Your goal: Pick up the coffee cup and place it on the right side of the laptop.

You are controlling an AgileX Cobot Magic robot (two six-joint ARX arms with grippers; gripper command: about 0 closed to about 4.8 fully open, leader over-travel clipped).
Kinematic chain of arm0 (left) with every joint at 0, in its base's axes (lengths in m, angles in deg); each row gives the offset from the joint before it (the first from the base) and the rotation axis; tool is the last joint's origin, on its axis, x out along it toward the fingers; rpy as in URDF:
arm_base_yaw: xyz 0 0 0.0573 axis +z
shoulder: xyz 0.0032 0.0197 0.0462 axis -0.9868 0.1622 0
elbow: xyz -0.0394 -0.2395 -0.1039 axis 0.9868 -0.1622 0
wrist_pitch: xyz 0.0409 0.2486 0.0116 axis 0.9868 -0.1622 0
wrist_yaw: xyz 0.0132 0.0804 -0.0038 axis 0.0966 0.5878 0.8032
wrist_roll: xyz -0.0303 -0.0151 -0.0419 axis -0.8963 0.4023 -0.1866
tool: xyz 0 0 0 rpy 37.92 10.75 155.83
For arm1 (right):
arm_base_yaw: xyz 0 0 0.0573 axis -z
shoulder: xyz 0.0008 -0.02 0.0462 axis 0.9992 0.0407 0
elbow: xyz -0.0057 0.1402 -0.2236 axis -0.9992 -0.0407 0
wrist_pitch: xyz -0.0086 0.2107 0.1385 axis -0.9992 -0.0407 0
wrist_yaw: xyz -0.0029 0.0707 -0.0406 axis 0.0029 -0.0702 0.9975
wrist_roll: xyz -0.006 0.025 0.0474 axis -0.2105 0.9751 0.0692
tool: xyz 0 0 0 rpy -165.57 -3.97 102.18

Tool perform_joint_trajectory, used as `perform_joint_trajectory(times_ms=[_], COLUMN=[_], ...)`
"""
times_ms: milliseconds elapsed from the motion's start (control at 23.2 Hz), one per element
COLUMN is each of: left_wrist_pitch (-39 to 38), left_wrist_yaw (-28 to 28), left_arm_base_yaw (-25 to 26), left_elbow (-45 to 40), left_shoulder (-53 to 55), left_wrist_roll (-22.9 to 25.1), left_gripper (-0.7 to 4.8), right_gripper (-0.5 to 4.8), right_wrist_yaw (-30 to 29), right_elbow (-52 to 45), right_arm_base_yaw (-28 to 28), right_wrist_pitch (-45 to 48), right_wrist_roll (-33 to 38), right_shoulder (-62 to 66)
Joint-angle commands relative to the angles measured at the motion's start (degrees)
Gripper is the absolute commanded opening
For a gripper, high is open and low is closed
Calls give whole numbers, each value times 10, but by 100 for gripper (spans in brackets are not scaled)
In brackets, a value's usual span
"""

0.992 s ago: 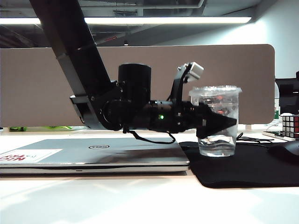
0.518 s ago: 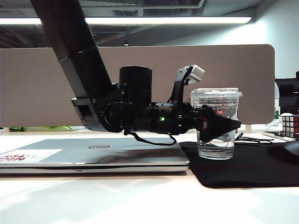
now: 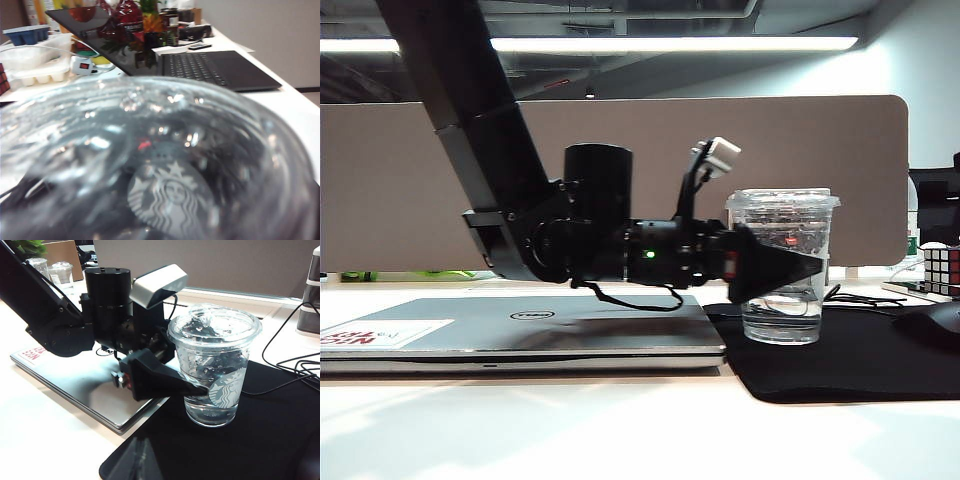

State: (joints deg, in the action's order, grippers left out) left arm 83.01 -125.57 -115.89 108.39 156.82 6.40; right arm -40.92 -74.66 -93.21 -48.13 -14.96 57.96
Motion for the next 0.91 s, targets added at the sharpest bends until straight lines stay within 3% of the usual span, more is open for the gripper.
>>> perform_joint_trajectory(times_ms=[43, 431, 690, 777, 820, 863, 906], left_wrist_pitch=[2, -1, 4, 17, 22, 35, 41], left_wrist_yaw=[-58, -132, -215, -253, -270, -308, -316], left_arm_base_yaw=[23, 79, 134, 154, 162, 179, 186], left_elbow=[0, 0, 0, 0, 0, 0, 0], left_shoulder=[-4, -4, -10, -16, -19, -28, -32], left_wrist_roll=[-11, -20, -114, -146, -167, -207, -221], left_gripper=[479, 479, 479, 327, 222, -21, -1], right_gripper=[-1, -1, -1, -1, -1, -1, -1], right_wrist_yaw=[-2, -1, -1, -1, -1, -1, -1], right_elbow=[-3, -3, -3, -3, -3, -3, -3], right_arm_base_yaw=[0, 0, 0, 0, 0, 0, 0], right_wrist_pitch=[6, 6, 6, 6, 6, 6, 6], right_wrist_roll=[-4, -9, -9, -9, -9, -9, -9], right_shoulder=[-1, -1, -1, -1, -1, -1, -1])
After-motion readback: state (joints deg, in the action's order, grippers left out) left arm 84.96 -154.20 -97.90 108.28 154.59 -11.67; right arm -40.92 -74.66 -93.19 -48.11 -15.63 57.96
